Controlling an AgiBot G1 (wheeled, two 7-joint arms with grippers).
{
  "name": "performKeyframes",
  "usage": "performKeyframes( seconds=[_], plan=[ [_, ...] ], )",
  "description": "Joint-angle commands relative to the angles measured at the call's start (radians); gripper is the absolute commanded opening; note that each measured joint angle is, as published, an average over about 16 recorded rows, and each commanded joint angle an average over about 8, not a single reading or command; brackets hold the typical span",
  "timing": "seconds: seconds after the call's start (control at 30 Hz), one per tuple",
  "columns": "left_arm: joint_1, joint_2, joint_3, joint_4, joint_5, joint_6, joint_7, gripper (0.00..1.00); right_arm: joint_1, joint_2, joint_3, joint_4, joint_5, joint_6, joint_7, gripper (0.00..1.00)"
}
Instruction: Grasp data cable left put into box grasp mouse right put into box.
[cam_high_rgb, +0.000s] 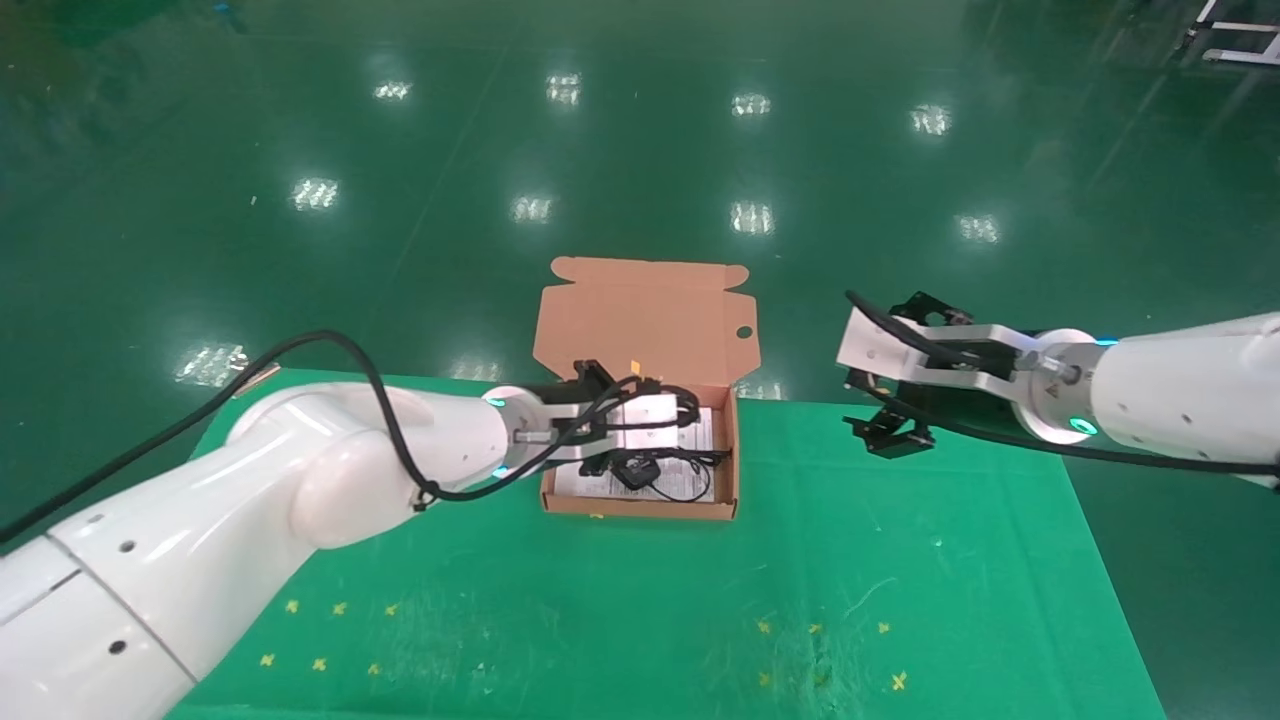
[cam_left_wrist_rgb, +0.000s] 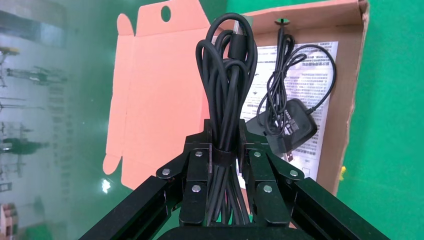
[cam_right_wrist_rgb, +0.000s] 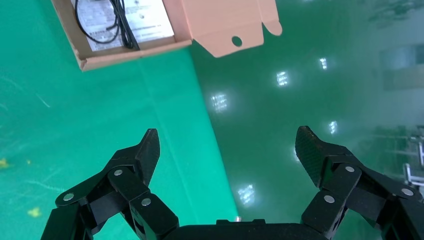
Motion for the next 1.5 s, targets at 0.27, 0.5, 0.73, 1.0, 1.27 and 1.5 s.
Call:
performKeyframes(
  seconds=[0.27,0.5,0.73,1.0,1.27,1.5],
  plan=[
    [-0.018,0.005,0.076,0.023,-0.073,-0.046,-0.012,1.00,0.006,0.027,0.000,0.075,-0.099,-0.040,0.104,1.00],
    [-0.020,0.003,0.078,0.023,-0.076,-0.048,-0.012,1.00,0.006,0.025,0.000,0.073,-0.101,-0.042,0.104,1.00],
    [-0.019,-0.022,0.079,-0.008,-0.082,-0.044,-0.018,1.00,0.006,0.017,0.000,0.053,-0.088,-0.037,0.092,1.00],
    [-0.066,-0.046,0.062,-0.035,-0.105,-0.028,-0.069,1.00,0.036,0.016,0.009,0.048,-0.089,-0.028,0.064,1.00],
    [-0.135,-0.094,0.007,-0.089,-0.156,-0.022,-0.112,1.00,0.134,-0.010,0.005,0.052,-0.120,-0.096,-0.028,1.00],
    [-0.112,-0.145,-0.052,-0.123,-0.239,0.028,-0.089,1.00,0.122,-0.012,0.054,0.050,-0.070,-0.149,-0.066,1.00]
  ],
)
